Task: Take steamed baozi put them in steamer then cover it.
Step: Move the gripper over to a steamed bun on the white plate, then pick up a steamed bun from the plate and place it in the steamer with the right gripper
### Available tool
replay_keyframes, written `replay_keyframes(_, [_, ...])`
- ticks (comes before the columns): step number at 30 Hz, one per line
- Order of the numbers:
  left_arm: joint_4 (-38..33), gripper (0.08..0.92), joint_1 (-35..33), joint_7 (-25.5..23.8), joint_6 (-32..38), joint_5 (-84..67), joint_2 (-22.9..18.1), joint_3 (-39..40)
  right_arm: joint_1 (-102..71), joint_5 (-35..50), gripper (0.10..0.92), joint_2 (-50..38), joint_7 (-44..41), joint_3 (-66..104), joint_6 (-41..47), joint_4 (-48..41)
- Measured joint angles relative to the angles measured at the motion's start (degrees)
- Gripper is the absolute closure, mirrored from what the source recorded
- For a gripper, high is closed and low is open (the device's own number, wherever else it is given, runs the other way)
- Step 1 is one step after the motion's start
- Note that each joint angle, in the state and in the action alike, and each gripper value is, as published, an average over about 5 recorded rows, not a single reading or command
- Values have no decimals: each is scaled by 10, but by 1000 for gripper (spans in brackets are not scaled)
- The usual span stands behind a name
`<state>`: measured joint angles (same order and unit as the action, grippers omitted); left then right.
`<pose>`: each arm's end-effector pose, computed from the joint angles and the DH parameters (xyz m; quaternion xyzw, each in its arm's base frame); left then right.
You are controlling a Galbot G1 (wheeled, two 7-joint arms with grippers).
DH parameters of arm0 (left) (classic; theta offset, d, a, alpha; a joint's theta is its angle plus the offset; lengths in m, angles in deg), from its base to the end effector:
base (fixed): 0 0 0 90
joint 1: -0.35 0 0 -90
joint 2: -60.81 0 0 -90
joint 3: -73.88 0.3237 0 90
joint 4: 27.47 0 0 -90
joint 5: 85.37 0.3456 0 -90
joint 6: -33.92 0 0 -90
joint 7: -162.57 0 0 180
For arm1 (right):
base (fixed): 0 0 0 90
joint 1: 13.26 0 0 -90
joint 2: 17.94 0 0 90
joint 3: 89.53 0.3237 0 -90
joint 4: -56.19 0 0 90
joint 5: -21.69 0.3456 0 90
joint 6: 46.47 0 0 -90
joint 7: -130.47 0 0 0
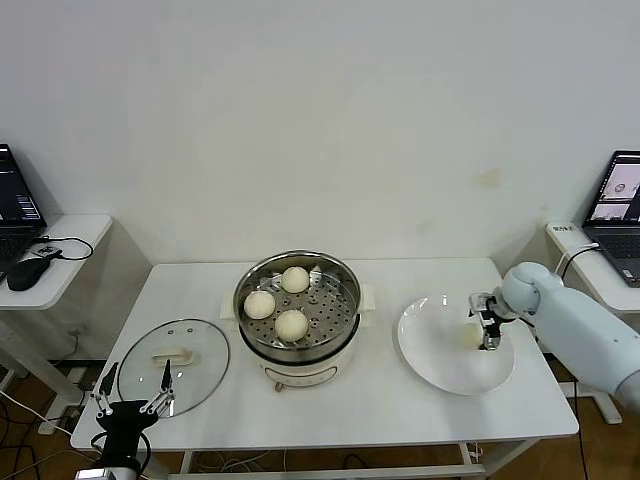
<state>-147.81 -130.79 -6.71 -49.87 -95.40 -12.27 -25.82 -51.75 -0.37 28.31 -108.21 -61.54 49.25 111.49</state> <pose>0.1372 0.0915 -0.2899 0.0781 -0.9933 -0.0829 0.0200 0.5131 -0.1787 -0.2376 0.4312 -0.5486 0.5803 0.4199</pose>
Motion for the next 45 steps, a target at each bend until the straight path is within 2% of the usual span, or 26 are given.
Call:
replay_keyframes(8, [-1, 177, 1, 1, 0, 0, -1, 0, 1, -2, 365, 6, -5, 3, 1, -9])
replay_keyframes(11, [-1, 177, 0, 1, 0, 0, -1, 0, 2, -1, 396, 6, -7, 3, 2, -9])
replay_keyframes(18, [-4, 177, 0, 1, 0, 0, -1, 0, 14, 18, 397, -5, -21, -7, 12, 9])
replay_keyframes(26, [-10, 177, 4, 1, -2, 2, 2, 3, 71, 75, 392, -48, -39, -47, 44, 80])
replay_keyframes(35, [-18, 177, 6, 1, -6, 3, 5, 7, 218, 180, 381, -64, -37, -137, 101, 177])
replay_keyframes(45, [-23, 177, 6, 1, -7, 4, 0, 9, 359, 318, 370, -3, 5, -244, 183, 259])
